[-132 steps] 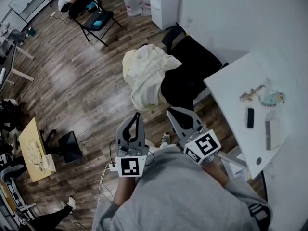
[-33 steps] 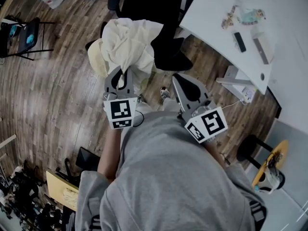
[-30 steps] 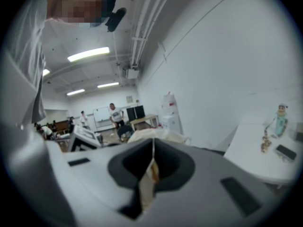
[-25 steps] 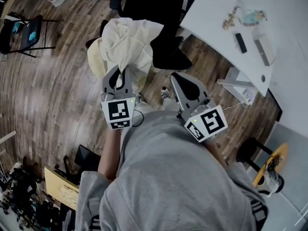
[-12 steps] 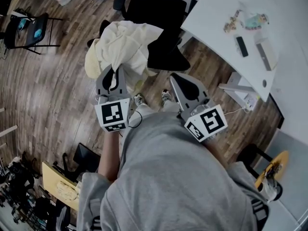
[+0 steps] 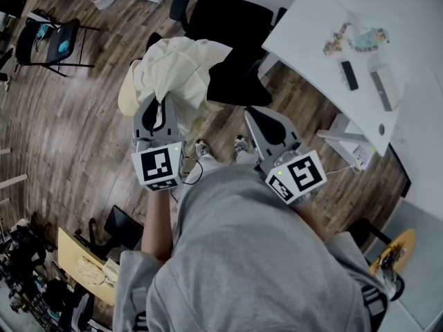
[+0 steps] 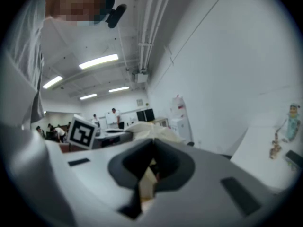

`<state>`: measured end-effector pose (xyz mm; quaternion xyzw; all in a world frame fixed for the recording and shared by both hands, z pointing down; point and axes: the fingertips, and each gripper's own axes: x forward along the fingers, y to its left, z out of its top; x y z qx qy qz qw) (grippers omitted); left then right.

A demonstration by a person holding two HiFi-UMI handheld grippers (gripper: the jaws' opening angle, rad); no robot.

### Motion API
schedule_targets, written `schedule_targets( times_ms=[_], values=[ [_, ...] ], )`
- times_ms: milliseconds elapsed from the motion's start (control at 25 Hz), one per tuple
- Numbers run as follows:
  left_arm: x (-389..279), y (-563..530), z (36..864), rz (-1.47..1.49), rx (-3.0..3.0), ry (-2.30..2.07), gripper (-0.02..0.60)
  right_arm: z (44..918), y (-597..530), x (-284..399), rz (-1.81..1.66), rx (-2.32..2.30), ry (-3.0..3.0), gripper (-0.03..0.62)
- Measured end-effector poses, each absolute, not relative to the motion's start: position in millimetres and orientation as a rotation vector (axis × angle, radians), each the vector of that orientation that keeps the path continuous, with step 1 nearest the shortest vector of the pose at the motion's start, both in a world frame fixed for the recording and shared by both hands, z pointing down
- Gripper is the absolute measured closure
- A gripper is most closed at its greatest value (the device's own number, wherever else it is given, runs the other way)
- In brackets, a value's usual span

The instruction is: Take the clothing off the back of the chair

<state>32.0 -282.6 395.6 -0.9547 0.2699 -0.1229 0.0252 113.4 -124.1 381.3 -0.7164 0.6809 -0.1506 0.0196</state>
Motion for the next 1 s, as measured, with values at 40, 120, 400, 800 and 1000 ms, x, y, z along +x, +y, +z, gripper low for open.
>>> schedule_targets(
  times_ms=[40, 120, 400, 800, 1000],
  values=[
    [32, -282, 393, -0.371, -2.947, 0.841, 0.535, 381, -124, 113, -0.465, -2.218, 2.118, 0.56],
    [32, -281, 387, -0.353, -2.937, 0.854, 0.535, 380, -122, 114, -0.459, -2.208, 2.128, 0.56],
    [33, -280, 369, -0.314, -2.904, 0.9, 0.535, 376, -117, 120, -0.438, -2.177, 2.148, 0.56],
    [27, -269, 350, -0.262, -2.855, 0.99, 0.535, 375, -108, 125, -0.429, -2.118, 2.196, 0.56],
    [22, -262, 338, -0.232, -2.833, 1.043, 0.535, 375, -104, 127, -0.421, -2.085, 2.23, 0.56]
  ],
)
